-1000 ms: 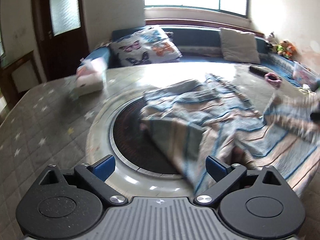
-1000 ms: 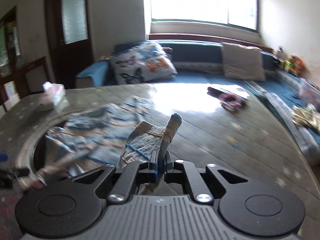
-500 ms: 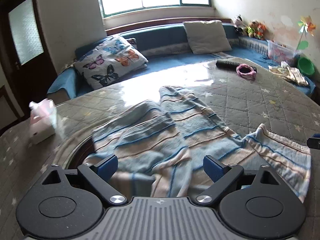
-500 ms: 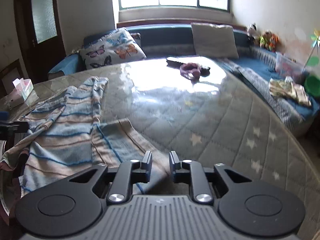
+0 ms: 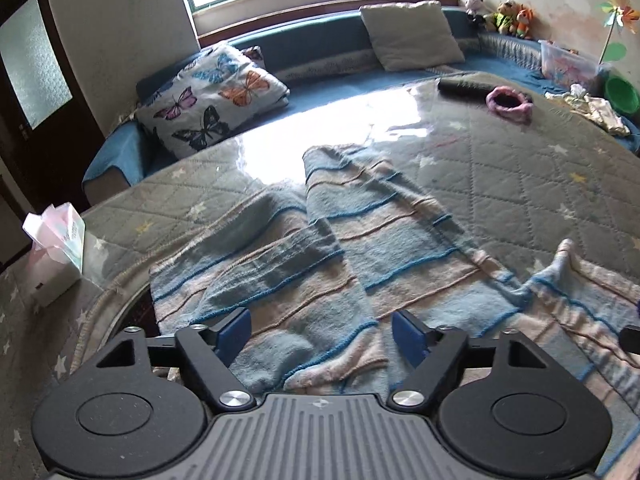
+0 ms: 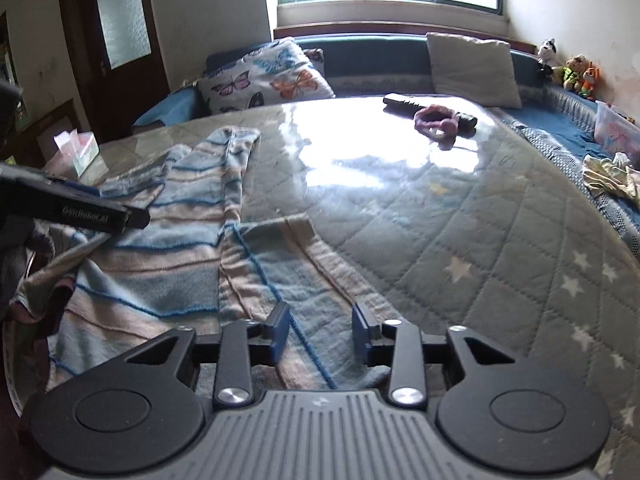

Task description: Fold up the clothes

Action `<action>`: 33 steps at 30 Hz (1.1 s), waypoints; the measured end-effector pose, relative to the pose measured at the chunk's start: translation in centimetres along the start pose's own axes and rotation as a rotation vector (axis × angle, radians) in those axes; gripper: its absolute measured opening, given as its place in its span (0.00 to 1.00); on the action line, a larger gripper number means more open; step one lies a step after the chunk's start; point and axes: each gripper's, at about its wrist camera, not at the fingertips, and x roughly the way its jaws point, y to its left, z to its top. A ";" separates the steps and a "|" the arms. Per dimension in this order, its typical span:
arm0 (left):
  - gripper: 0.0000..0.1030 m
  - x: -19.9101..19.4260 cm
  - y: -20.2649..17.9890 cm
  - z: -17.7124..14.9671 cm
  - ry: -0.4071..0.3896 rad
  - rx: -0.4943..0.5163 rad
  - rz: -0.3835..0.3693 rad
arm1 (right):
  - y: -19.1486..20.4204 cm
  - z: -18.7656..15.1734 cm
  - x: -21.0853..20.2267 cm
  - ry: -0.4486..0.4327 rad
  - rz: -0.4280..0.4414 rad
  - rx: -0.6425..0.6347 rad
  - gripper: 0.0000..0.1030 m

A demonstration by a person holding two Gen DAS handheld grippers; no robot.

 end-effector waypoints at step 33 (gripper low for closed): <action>0.03 -15.5 19.3 -14.0 -0.117 -0.576 0.143 | 0.5 -0.9 -0.5 0.001 -0.084 -0.057 0.48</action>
